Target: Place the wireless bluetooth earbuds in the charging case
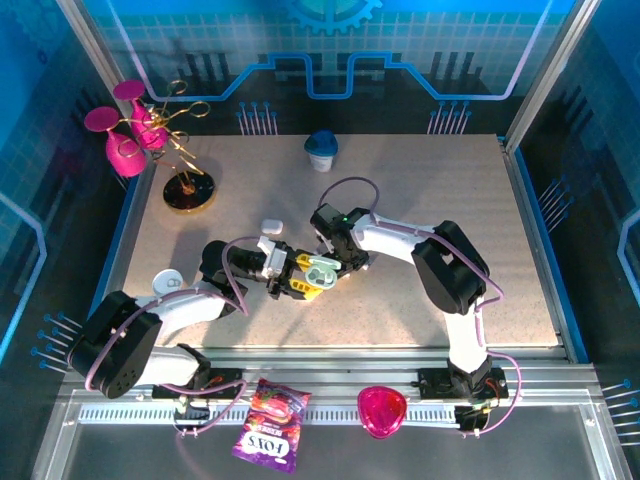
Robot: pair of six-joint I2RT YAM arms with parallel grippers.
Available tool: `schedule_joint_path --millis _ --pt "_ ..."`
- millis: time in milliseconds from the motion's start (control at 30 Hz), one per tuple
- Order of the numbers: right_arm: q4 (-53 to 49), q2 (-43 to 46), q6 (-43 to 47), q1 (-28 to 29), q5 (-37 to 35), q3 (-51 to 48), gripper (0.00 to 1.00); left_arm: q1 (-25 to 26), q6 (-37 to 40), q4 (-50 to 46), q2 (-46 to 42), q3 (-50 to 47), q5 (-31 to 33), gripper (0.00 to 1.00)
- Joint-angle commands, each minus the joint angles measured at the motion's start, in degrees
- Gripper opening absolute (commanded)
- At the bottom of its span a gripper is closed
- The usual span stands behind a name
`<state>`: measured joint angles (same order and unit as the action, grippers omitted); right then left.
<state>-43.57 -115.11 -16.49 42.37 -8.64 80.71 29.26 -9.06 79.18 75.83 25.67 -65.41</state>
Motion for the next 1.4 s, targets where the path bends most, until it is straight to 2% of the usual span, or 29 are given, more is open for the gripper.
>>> schedule_joint_path --millis 0,100,367,567,733,1000,1200,1367 --pt "-2.52 -0.29 -0.57 0.37 -0.63 0.86 0.29 -0.03 0.64 1.07 0.28 -0.15 0.47 0.24" --pt "-1.65 -0.40 -0.64 0.35 -0.30 0.37 0.24 -0.04 0.67 1.07 0.28 -0.08 0.52 0.23" --pt "0.18 -0.08 -1.08 0.18 0.35 -0.13 0.18 0.00 0.58 1.07 0.19 -0.22 0.63 0.24" --pt "2.68 4.62 -1.04 -0.66 0.46 -3.40 0.19 -0.12 1.73 1.07 0.46 -0.64 2.28 0.24" --pt "7.88 13.99 -2.90 -4.17 3.86 -10.82 0.19 -0.60 5.24 1.07 0.45 -2.06 10.27 0.25" --pt "16.33 34.84 -7.14 -10.23 11.49 -21.69 0.17 0.71 11.23 1.07 2.70 -1.80 22.63 0.22" --pt "17.26 47.45 -7.88 -10.25 17.71 -21.88 0.17 4.09 19.57 1.13 5.58 -2.04 38.02 0.21" --pt "20.82 52.33 -9.19 -7.70 22.59 -20.15 0.17 6.18 24.27 1.16 8.03 -1.29 46.45 0.21"
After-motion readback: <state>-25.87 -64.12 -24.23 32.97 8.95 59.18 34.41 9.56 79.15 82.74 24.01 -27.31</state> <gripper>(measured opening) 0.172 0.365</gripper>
